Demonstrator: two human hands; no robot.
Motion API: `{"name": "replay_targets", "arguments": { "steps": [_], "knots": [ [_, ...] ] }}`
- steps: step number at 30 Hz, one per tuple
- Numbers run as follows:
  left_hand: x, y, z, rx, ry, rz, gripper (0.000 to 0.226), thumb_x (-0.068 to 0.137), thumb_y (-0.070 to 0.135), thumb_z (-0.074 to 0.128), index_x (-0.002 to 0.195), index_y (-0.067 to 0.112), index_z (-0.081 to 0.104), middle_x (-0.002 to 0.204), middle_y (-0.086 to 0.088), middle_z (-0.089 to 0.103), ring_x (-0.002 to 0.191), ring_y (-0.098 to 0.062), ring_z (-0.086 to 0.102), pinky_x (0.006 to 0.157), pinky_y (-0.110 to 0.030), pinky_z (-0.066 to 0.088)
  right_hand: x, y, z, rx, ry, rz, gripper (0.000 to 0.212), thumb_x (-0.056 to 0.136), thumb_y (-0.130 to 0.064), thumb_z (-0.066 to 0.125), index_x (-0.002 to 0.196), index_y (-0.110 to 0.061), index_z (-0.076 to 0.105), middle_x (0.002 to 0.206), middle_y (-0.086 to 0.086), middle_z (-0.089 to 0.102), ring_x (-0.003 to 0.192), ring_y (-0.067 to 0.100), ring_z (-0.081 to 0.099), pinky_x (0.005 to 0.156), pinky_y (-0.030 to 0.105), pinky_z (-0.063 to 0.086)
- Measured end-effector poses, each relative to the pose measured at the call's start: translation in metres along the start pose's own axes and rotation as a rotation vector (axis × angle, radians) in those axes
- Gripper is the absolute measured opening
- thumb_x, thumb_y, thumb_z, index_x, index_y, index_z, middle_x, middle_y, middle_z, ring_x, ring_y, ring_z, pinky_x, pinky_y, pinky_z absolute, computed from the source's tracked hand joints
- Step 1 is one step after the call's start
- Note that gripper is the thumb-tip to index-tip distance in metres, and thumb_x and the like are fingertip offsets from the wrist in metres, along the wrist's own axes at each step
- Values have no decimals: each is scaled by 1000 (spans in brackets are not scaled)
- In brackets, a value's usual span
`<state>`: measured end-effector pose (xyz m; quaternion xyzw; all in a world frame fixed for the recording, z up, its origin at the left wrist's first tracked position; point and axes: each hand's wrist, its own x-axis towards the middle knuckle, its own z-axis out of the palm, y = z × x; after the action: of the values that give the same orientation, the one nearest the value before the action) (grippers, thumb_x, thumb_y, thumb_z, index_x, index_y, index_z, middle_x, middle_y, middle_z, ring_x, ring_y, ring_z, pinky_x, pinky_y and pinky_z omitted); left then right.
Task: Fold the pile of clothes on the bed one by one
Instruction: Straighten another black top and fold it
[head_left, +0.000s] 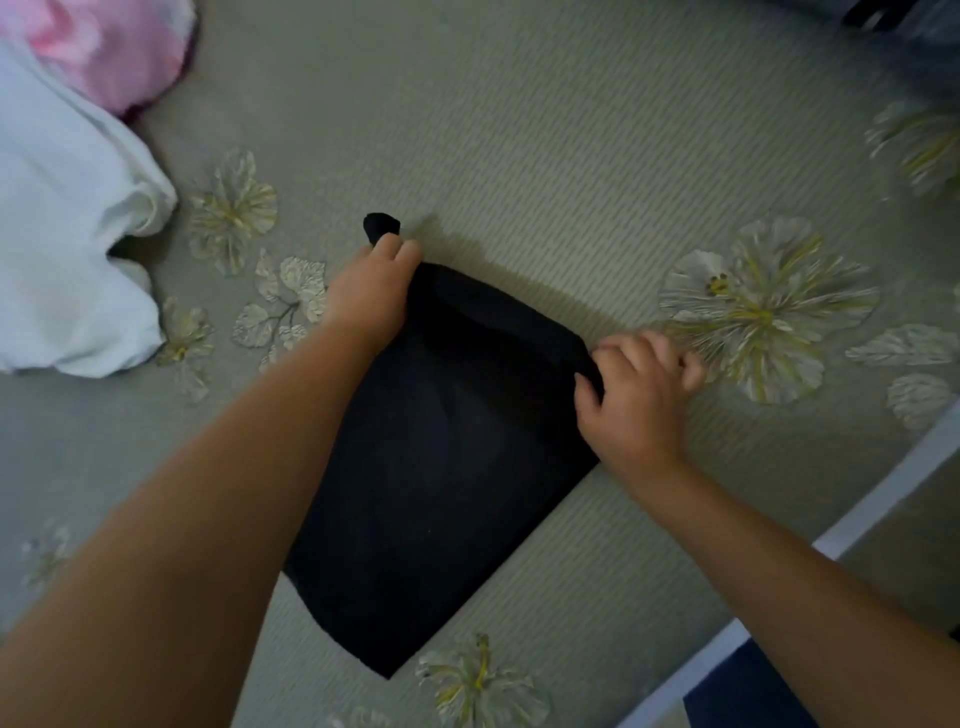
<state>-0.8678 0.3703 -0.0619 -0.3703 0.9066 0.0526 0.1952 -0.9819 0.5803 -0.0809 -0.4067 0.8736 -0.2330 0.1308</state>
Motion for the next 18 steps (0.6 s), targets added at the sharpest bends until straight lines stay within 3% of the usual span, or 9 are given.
{"name": "replay_targets", "arguments": {
  "steps": [2, 4, 6, 10, 14, 16, 18],
  "knots": [
    [-28, -20, 2, -51, 100, 12, 33, 85, -7, 44, 117, -2, 51, 116, -23, 48, 97, -39, 49, 70, -45, 40, -18, -18, -6, 22, 95, -161, 8, 64, -13, 63, 65, -6, 65, 70, 3, 67, 80, 27, 65, 77, 32, 23],
    [-61, -42, 7, -43, 124, 41, 37, 86, -6, 45, 122, -2, 50, 122, -23, 47, 104, -39, 47, 77, -48, 40, -46, -41, -7, 47, 72, -248, 9, 66, -14, 56, 63, -9, 63, 65, 0, 65, 81, 22, 60, 75, 31, 22],
    [-97, -66, 16, -30, 130, 75, 33, 85, -7, 46, 117, -6, 53, 123, -27, 47, 105, -42, 47, 80, -50, 41, -83, -68, -1, 68, 22, -310, 5, 60, -7, 64, 60, -10, 61, 62, -1, 63, 76, 18, 55, 73, 30, 23],
    [-169, -108, 39, -32, 138, 144, 30, 75, -13, 53, 105, -14, 57, 111, -34, 54, 89, -48, 57, 69, -49, 49, -157, -119, 24, 62, -104, -407, 27, 45, 7, 75, 57, -12, 60, 58, 0, 58, 57, 20, 58, 70, 30, 25],
    [-226, -147, 75, -14, 104, 159, 36, 66, -16, 64, 101, -15, 58, 104, -35, 57, 75, -45, 61, 57, -44, 51, -220, -147, 64, 23, -132, -471, 21, 60, 4, 50, 53, -16, 55, 53, -2, 52, 51, 18, 51, 67, 29, 26],
    [-247, -162, 100, -12, 52, 132, 43, 72, -11, 63, 113, -12, 54, 116, -33, 52, 89, -47, 58, 70, -48, 51, -244, -154, 83, -42, -177, -495, 24, 61, 1, 41, 52, -17, 54, 52, -2, 50, 50, 17, 51, 67, 30, 27],
    [-264, -170, 126, 5, -112, 49, 53, 84, 0, 52, 135, 1, 38, 140, -24, 34, 119, -44, 40, 98, -52, 37, -263, -158, 97, -155, -284, -501, 20, 59, -4, 45, 51, -18, 57, 54, -4, 52, 52, 16, 53, 69, 32, 33]
  ]
}}
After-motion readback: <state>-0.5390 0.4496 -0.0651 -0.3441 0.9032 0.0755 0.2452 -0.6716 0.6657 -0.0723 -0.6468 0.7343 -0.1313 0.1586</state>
